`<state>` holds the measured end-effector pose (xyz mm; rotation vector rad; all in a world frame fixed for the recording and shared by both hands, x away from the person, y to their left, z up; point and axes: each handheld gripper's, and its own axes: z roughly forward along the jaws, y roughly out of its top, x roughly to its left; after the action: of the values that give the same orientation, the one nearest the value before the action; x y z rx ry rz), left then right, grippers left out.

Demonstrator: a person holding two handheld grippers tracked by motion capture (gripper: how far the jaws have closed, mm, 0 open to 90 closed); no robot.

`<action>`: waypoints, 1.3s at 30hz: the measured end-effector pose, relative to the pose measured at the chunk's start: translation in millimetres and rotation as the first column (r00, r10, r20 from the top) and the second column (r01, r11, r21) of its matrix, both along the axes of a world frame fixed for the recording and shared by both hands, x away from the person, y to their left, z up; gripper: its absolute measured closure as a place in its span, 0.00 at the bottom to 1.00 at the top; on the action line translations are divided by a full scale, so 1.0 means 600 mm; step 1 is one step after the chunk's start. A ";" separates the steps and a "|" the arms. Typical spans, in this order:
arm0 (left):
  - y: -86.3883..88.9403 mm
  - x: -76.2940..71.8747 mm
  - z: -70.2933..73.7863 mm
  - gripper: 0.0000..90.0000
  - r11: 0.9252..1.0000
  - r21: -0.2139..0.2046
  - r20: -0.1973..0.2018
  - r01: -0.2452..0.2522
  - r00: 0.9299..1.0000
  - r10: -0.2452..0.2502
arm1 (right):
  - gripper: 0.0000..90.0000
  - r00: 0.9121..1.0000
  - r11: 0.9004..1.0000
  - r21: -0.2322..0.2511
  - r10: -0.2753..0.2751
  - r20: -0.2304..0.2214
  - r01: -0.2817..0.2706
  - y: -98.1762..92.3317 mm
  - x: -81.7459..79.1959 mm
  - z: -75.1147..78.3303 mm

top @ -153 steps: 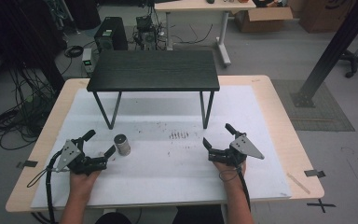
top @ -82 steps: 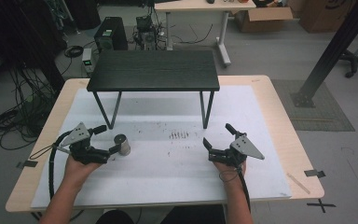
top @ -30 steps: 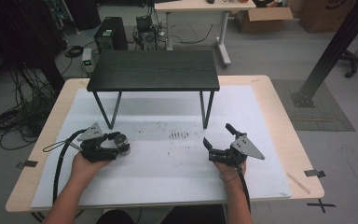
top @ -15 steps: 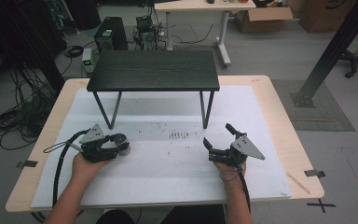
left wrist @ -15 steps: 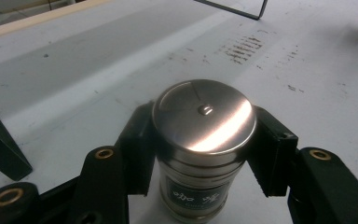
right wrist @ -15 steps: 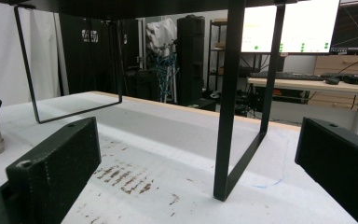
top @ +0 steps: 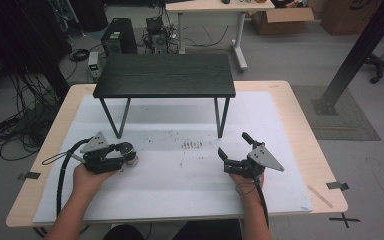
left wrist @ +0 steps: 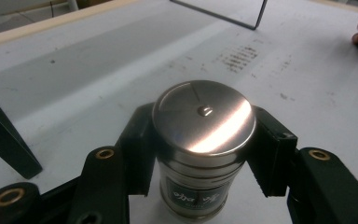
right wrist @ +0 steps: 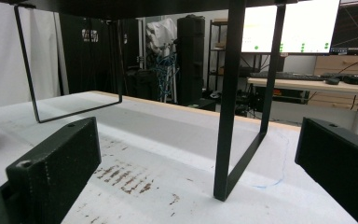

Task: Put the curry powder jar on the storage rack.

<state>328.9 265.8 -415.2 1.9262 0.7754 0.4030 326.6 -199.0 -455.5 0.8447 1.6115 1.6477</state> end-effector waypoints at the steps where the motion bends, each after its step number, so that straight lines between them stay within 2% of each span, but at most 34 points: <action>1: 0.001 -0.001 0.004 0.55 1.000 -0.006 -0.003 0.003 1.000 -0.003 | 0.00 1.000 1.000 0.000 0.000 -0.001 0.000 0.000 0.000 0.000; 15: -0.005 0.001 0.081 0.55 0.998 -0.010 0.022 0.069 0.997 -0.069 | 0.00 1.000 1.000 0.000 0.000 0.000 0.000 0.000 0.000 0.000; 25: -0.015 0.010 0.125 0.55 0.996 -0.015 0.035 0.087 0.996 -0.086 | 0.00 1.000 1.000 0.000 0.000 0.000 0.000 0.000 0.000 0.000; 31: -0.022 0.014 0.156 0.55 0.995 -0.002 0.041 0.097 0.994 -0.097 | 0.00 1.000 1.000 0.001 0.000 0.000 0.000 0.000 0.000 0.000; 35: -0.025 0.017 0.172 0.55 0.993 -0.030 0.042 0.110 0.993 -0.109 | 0.00 1.000 1.000 -0.001 0.000 0.001 0.000 0.000 0.000 0.000; 39: -0.028 0.021 0.188 0.55 0.994 -0.033 0.045 0.109 0.993 -0.107 | 0.00 1.000 1.000 0.000 0.000 0.000 0.000 0.000 0.000 0.000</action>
<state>341.4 249.0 -302.5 1.9105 0.6433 0.3606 326.4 -198.9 -455.6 0.8444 1.6113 1.6478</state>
